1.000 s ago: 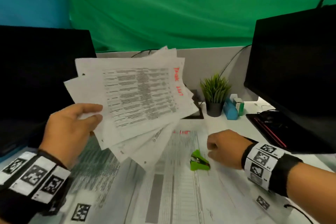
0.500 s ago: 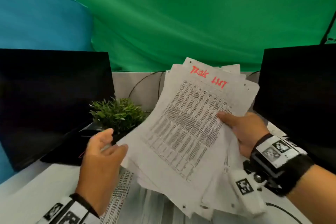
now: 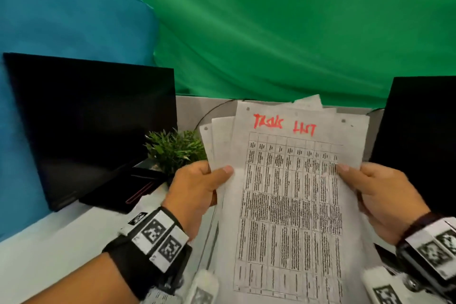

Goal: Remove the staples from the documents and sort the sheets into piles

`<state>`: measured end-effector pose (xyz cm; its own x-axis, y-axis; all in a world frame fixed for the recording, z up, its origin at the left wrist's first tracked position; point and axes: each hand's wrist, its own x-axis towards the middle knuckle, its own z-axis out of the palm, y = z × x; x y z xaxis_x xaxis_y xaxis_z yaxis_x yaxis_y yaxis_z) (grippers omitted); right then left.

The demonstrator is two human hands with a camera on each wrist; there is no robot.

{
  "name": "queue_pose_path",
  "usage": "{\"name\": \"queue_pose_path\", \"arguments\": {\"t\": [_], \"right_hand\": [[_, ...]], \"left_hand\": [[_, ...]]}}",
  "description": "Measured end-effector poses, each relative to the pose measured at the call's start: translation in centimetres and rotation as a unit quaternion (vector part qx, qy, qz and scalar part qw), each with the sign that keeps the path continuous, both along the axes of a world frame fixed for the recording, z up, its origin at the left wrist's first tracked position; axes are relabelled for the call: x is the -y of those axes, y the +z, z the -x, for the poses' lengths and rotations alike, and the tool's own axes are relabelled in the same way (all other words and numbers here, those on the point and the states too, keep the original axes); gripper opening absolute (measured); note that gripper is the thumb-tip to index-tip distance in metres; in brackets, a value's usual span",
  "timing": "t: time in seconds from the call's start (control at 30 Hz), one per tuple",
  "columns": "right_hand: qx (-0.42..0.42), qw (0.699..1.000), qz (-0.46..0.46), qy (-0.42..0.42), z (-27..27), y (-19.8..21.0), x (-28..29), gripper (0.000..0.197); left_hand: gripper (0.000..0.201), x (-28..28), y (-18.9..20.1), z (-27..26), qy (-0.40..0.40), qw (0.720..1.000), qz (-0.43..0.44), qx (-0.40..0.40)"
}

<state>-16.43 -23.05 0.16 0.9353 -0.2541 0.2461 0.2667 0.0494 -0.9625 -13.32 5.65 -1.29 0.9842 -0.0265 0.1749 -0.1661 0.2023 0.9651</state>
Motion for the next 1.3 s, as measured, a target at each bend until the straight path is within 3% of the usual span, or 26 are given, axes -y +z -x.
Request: {"name": "queue_pose_path", "arguments": {"t": [0.1, 0.3, 0.53, 0.7, 0.8, 0.9, 1.0, 1.17, 1.3], "right_hand": [[0.011, 1.000, -0.007, -0.015, -0.4, -0.3, 0.2, 0.020], [-0.036, 0.994, -0.072, 0.072, -1.4, -1.0, 0.8, 0.027], [0.016, 0.994, -0.107, 0.023, -2.2, 0.5, -0.9, 0.024], [0.102, 0.992, -0.039, 0.064, -2.1, 3.5, -2.6, 0.040], [0.149, 0.987, 0.055, 0.020, -2.2, 4.9, -3.6, 0.045], [0.178, 0.981, 0.069, -0.038, -3.1, 5.1, -4.0, 0.061], [0.149, 0.985, 0.088, -0.003, -4.3, 3.2, -2.7, 0.056], [0.030, 0.997, 0.064, 0.041, -5.3, -1.7, -1.2, 0.077], [0.046, 0.999, 0.016, 0.016, -6.6, -2.0, -1.0, 0.054]], "left_hand": [[0.017, 0.0, 0.3, 0.0, 0.001, 1.000, 0.027, 0.004], [0.033, -0.3, 0.8, -0.2, -0.038, 0.998, 0.054, -0.001], [0.034, 0.3, -0.2, -0.2, -0.073, 0.997, 0.000, 0.009], [0.033, 1.6, 2.9, -1.7, 0.062, 0.993, -0.026, 0.100], [0.033, 2.7, 5.5, -2.3, 0.113, 0.972, -0.094, 0.184], [0.041, 3.9, 6.3, -3.1, 0.115, 0.963, -0.102, 0.220], [0.037, 4.0, 4.7, -3.9, 0.111, 0.971, -0.066, 0.199], [0.039, 3.3, 0.0, -5.2, 0.074, 0.989, -0.065, 0.110], [0.031, 4.2, 0.2, -5.6, 0.055, 0.990, -0.074, 0.107]]}}
